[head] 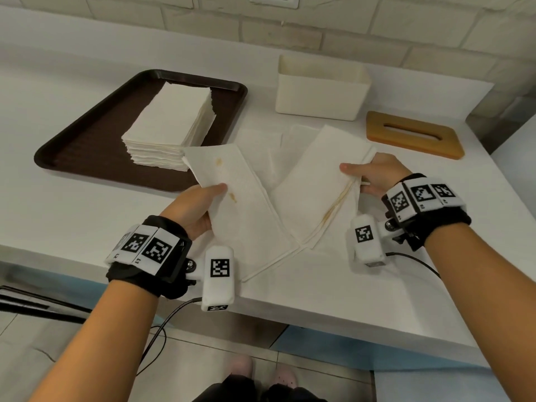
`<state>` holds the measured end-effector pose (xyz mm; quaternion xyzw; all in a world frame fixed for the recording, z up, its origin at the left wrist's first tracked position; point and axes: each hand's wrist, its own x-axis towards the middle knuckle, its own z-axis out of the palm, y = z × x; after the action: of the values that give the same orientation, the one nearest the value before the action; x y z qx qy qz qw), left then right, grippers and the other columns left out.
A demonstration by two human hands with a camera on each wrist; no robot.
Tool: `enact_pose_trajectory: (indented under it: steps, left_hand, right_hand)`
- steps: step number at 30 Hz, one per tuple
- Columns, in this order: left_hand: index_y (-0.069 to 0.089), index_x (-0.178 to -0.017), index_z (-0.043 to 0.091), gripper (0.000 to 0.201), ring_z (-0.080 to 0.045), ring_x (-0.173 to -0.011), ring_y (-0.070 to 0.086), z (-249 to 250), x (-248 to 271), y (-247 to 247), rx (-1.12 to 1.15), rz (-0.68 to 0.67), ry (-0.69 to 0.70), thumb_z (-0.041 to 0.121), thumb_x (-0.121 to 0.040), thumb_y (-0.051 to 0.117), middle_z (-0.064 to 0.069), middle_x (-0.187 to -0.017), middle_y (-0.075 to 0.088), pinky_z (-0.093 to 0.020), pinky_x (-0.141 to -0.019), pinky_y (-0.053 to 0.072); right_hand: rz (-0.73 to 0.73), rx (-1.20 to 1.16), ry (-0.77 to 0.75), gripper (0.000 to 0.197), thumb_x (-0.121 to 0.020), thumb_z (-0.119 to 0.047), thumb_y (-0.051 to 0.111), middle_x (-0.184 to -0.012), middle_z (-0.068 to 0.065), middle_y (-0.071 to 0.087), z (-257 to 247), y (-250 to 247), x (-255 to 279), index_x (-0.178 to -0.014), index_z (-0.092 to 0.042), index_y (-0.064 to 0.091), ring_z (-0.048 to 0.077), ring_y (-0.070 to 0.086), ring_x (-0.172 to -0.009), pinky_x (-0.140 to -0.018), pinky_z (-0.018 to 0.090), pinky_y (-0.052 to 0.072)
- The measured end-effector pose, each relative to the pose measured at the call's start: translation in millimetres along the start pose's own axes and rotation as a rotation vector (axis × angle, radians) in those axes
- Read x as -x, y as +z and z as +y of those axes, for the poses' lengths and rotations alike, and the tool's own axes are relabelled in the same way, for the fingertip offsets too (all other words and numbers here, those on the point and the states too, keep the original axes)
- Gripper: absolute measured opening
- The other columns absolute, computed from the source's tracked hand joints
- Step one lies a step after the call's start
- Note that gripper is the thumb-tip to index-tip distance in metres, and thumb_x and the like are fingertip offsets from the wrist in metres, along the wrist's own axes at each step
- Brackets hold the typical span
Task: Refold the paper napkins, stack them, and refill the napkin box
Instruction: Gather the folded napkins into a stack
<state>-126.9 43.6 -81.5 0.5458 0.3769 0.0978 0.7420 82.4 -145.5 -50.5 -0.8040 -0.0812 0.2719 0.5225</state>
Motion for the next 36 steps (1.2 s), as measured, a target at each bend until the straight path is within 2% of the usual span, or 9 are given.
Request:
enact_pose_trajectory:
  steps: [3,7,13,15,18,22,28,32,36]
  left_hand:
    - [0.055,-0.110,0.011,0.017,-0.013,-0.078,0.061,7.8,-2.3,5.0,0.047,-0.004,0.047,0.015,-0.097,0.045,-0.002,-0.089,0.064,-0.018,-0.052,0.056]
    - [0.048,-0.129,0.011,0.033,-0.013,-0.088,0.061,39.8,-12.1,15.9,0.126,0.014,0.178,0.018,-0.097,0.046,0.001,-0.099,0.063,-0.027,-0.073,0.053]
    - [0.044,-0.136,0.005,0.039,-0.026,-0.116,0.056,99.3,-27.8,59.9,-0.002,-0.074,0.289,0.017,-0.099,0.042,-0.011,-0.130,0.057,-0.035,-0.095,0.045]
    - [0.049,-0.129,0.005,0.034,-0.023,-0.103,0.061,103.0,-29.9,78.8,-0.077,-0.177,0.227,0.020,-0.098,0.044,-0.010,-0.118,0.063,-0.035,-0.092,0.048]
    - [0.057,-0.117,0.008,0.029,-0.017,-0.083,0.066,95.4,-32.0,100.8,-0.134,-0.364,0.137,0.024,-0.098,0.043,-0.006,-0.099,0.069,-0.026,-0.067,0.057]
    - [0.064,-0.094,0.014,0.030,-0.009,-0.059,0.069,84.8,-33.3,117.1,-0.038,-0.431,0.078,0.027,-0.099,0.038,0.001,-0.072,0.072,-0.019,-0.052,0.054]
    - [0.065,-0.104,0.018,0.063,-0.014,-0.081,0.072,76.2,-32.3,126.8,-0.007,-0.488,0.001,0.064,-0.091,0.023,-0.002,-0.090,0.075,-0.028,-0.073,0.055]
    - [0.052,-0.130,0.004,0.045,-0.021,-0.099,0.067,70.8,-30.8,137.9,-0.096,-0.437,0.053,0.033,-0.095,0.047,-0.010,-0.118,0.066,-0.027,-0.081,0.056]
    - [0.047,-0.132,0.001,0.045,-0.024,-0.109,0.058,64.7,-38.9,142.3,-0.056,-0.339,0.062,0.031,-0.100,0.038,-0.013,-0.131,0.057,-0.028,-0.086,0.049]
  right_hand:
    - [-0.049,-0.160,-0.093,0.030,-0.087,-0.011,0.061,-0.104,0.003,0.067,-10.9,-12.7,8.0,-0.117,-0.009,0.059,0.015,0.064,-0.088,-0.069,0.027,0.055]
    - [-0.069,-0.246,-0.250,0.015,-0.087,-0.012,0.059,-0.094,-0.004,0.069,-45.2,-32.7,20.7,-0.100,-0.018,0.062,0.010,0.066,-0.086,-0.064,0.021,0.057]
    - [-0.238,-0.336,-0.395,0.040,-0.057,-0.017,0.072,-0.078,-0.003,0.076,-92.1,-45.2,44.7,-0.095,-0.012,0.063,0.009,0.072,-0.076,-0.062,0.022,0.057]
    - [-0.279,-0.365,-0.415,0.031,-0.066,-0.010,0.066,-0.078,-0.001,0.076,-98.7,-44.6,43.9,-0.097,-0.010,0.063,0.010,0.073,-0.075,-0.062,0.022,0.057]
    - [-0.228,-0.258,-0.395,0.025,-0.080,-0.001,0.062,-0.079,-0.002,0.075,-96.7,-38.3,34.2,-0.104,-0.004,0.062,0.011,0.072,-0.072,-0.067,0.024,0.059]
    - [-0.048,0.045,-0.346,0.038,-0.081,-0.007,0.067,-0.114,0.012,0.066,-77.4,-31.5,12.2,-0.118,0.000,0.059,0.023,0.065,-0.098,-0.093,0.035,0.051]
    - [0.008,0.062,-0.269,0.041,-0.080,-0.009,0.069,-0.119,0.016,0.064,-52.8,-33.3,-4.9,-0.119,-0.001,0.059,0.028,0.063,-0.107,-0.098,0.040,0.048]
    - [0.013,0.011,-0.239,0.037,-0.081,-0.015,0.069,-0.118,0.014,0.066,-45.8,-35.2,-7.6,-0.115,-0.004,0.061,0.026,0.063,-0.105,-0.098,0.040,0.048]
    - [-0.086,0.039,-0.135,0.032,-0.088,-0.031,0.060,-0.117,0.006,0.064,-33.0,-44.3,-4.4,-0.110,-0.009,0.063,0.019,0.057,-0.110,-0.102,0.033,0.041]
